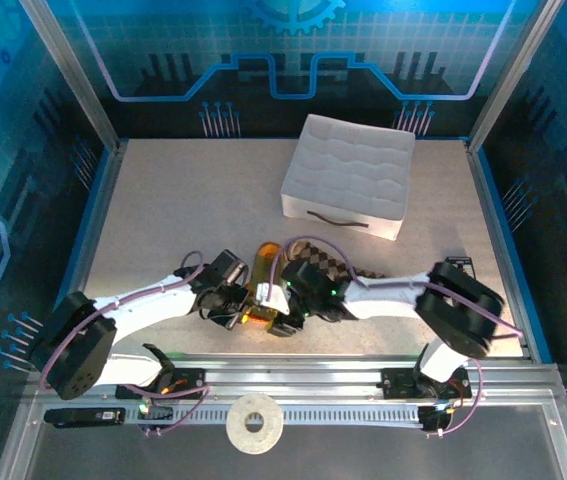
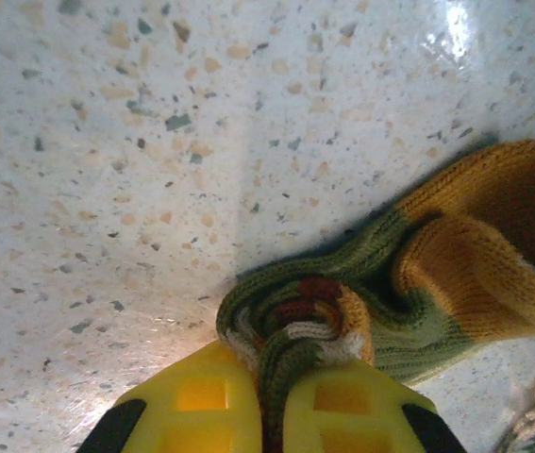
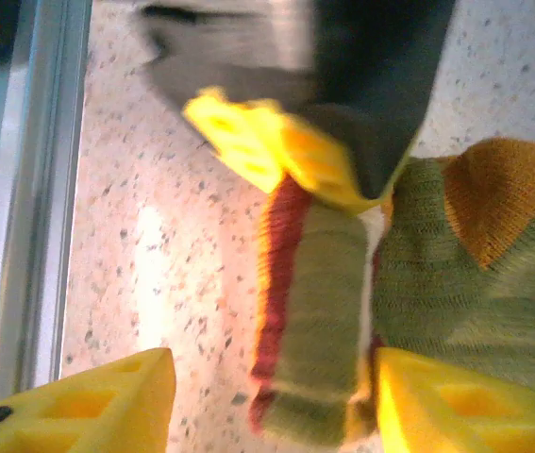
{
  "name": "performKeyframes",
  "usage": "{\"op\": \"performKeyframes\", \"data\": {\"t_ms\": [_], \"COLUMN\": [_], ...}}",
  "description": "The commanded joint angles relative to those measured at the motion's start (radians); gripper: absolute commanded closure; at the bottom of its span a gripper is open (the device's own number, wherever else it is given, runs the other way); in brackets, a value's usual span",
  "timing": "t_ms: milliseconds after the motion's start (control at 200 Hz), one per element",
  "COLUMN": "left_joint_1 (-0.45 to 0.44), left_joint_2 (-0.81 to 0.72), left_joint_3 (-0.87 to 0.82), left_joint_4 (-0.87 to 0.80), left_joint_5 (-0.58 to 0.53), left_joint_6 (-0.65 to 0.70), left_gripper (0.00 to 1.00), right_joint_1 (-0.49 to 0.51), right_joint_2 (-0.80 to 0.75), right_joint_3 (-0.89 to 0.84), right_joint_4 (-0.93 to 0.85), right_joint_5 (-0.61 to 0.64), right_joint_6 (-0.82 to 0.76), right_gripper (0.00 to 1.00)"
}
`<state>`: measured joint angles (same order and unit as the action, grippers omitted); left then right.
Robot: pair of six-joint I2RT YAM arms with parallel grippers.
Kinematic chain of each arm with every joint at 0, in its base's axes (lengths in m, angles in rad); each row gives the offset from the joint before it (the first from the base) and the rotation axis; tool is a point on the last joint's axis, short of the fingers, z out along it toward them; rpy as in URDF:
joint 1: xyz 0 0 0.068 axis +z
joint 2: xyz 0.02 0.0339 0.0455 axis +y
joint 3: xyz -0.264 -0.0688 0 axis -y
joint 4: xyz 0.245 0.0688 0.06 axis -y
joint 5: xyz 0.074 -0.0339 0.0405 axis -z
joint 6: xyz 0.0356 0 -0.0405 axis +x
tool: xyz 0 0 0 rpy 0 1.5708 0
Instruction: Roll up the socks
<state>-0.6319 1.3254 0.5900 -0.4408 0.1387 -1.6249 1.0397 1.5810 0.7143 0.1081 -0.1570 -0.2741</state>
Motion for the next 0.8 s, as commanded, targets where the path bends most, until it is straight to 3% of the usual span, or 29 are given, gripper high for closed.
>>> {"op": "performKeyframes", "data": {"t_ms": [0, 220, 355, 675, 740, 795], "left_joint_1": [-0.011, -0.009, -0.009, 0.026, 0.039, 0.05], "left_joint_2": [0.067, 0.098, 0.111, 0.035, -0.013, -0.066], "left_joint_3": [-0.023, 0.012, 0.024, 0.011, 0.006, 0.002], "left_joint_4": [-0.209, -0.229, -0.233, -0.257, -0.263, -0.274], "left_joint_5": [0.016, 0.02, 0.027, 0.019, 0.011, 0.0], "left_joint_6": [-0.023, -0.011, -0.001, -0.002, -0.008, -0.009], "left_gripper": [1.0, 1.0, 1.0, 1.0, 0.91, 0.76], "right_joint_1": [0.083, 0.196, 0.201, 0.189, 0.174, 0.153], "right_joint_2": [-0.051, 0.028, 0.09, 0.147, 0.155, 0.163], "right_joint_3": [-0.032, -0.01, 0.03, 0.037, 0.042, 0.047], "right_joint_4": [0.115, 0.155, 0.152, 0.067, 0.026, -0.017], "right_joint_5": [0.281, 0.494, 0.52, 0.498, 0.451, 0.384], "right_joint_6": [-0.134, -0.238, -0.269, -0.195, -0.161, -0.122], "right_gripper": [0.41, 0.42, 0.48, 0.95, 1.0, 1.0]}}
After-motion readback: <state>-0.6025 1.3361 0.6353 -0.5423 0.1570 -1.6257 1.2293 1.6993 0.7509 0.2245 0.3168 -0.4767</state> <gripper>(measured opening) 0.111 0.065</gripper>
